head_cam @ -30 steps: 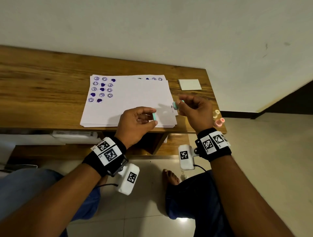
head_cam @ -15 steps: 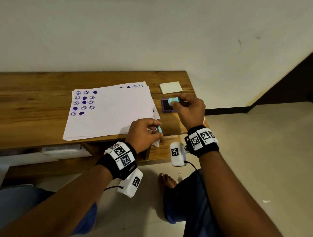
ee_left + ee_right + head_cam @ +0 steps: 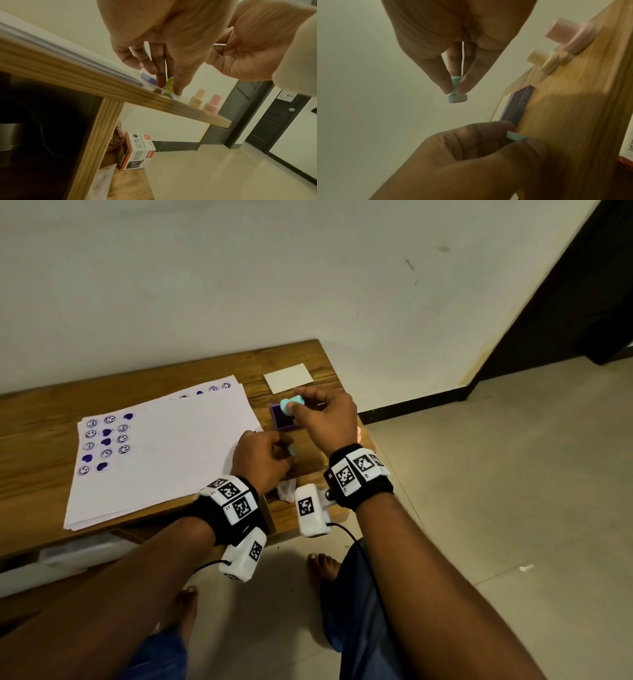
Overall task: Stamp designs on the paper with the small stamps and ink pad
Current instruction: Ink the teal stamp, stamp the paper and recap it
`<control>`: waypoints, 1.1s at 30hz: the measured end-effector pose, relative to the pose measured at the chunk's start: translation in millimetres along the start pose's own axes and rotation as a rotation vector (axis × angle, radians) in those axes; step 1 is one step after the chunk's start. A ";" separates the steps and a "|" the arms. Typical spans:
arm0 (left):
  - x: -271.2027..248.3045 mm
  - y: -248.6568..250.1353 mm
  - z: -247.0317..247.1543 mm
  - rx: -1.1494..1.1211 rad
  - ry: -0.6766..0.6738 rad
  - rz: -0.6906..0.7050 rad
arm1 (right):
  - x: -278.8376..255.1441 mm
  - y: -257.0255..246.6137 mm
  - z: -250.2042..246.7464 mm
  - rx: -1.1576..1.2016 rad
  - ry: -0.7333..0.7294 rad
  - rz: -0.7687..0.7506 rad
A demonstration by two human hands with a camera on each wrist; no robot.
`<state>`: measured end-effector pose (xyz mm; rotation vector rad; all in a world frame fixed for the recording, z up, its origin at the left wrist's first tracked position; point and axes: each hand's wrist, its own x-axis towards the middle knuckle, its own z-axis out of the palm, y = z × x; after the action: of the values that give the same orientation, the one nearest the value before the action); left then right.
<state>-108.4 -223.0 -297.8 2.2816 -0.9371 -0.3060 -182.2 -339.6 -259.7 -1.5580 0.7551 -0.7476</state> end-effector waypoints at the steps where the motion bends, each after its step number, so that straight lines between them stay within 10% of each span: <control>1: 0.2 -1.2 1.0 0.025 0.008 0.000 | 0.2 0.2 -0.5 0.003 -0.003 0.005; 21: 11.1 -0.1 -45.8 0.150 -0.079 -0.014 | 0.1 1.2 -8.3 -0.072 0.043 0.034; 33: 80.3 10.2 -54.0 0.314 -0.316 0.011 | 34.1 -32.1 -15.7 -0.634 -0.176 -0.068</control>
<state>-33.0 -258.6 -247.7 2.5590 -1.2291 -0.5613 -173.2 -373.2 -224.4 -2.1957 0.8570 -0.4228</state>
